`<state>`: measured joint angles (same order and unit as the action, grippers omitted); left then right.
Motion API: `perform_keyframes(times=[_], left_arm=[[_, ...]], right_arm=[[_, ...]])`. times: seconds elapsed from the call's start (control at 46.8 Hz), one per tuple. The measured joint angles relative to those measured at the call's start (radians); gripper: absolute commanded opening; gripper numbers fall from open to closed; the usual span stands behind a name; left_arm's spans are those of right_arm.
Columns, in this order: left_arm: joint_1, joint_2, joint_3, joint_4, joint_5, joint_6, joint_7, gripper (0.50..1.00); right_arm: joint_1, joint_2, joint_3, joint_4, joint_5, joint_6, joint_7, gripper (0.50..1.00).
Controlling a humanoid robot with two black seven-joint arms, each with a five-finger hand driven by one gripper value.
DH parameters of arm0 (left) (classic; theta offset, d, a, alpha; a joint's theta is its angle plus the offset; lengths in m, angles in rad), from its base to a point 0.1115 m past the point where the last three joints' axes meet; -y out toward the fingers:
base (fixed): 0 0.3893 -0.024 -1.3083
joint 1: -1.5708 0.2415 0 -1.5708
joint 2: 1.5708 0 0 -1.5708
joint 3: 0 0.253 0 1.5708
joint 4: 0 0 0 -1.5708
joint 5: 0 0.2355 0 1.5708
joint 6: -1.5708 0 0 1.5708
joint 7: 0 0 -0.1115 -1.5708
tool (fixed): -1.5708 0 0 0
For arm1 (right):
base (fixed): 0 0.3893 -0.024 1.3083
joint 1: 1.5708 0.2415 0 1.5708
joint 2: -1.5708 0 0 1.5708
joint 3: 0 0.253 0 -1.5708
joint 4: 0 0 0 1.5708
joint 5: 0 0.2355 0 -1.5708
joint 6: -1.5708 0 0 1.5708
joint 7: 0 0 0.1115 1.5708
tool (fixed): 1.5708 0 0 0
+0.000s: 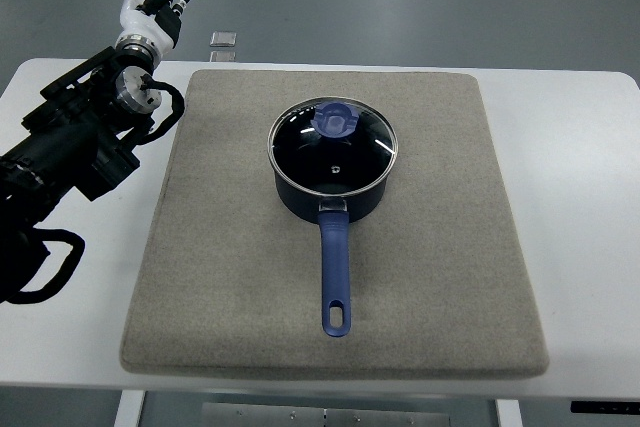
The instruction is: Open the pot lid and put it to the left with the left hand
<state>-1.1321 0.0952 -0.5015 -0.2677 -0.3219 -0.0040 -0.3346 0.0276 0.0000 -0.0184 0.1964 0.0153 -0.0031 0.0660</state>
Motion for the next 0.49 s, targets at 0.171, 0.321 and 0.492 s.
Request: perform_keyframes(times=[0.171, 0.321, 0.492], left_arm=[[0.0, 0.001, 0.0, 0.002, 0.004, -0.005, -0.001, 0.984], [0.003, 0.001, 0.0, 0.002, 0.004, -0.005, -0.001, 0.984], [0.003, 0.001, 0.001, 0.002, 0.004, -0.006, 0.0, 0.984]], right_arm=[[0.0, 0.0, 0.0, 0.0, 0.0, 0.0, 0.0, 0.917], [0.0, 0.0, 0.0, 0.0, 0.0, 0.0, 0.0, 0.917], [0.0, 0.0, 0.0, 0.0, 0.0, 0.0, 0.0, 0.917]])
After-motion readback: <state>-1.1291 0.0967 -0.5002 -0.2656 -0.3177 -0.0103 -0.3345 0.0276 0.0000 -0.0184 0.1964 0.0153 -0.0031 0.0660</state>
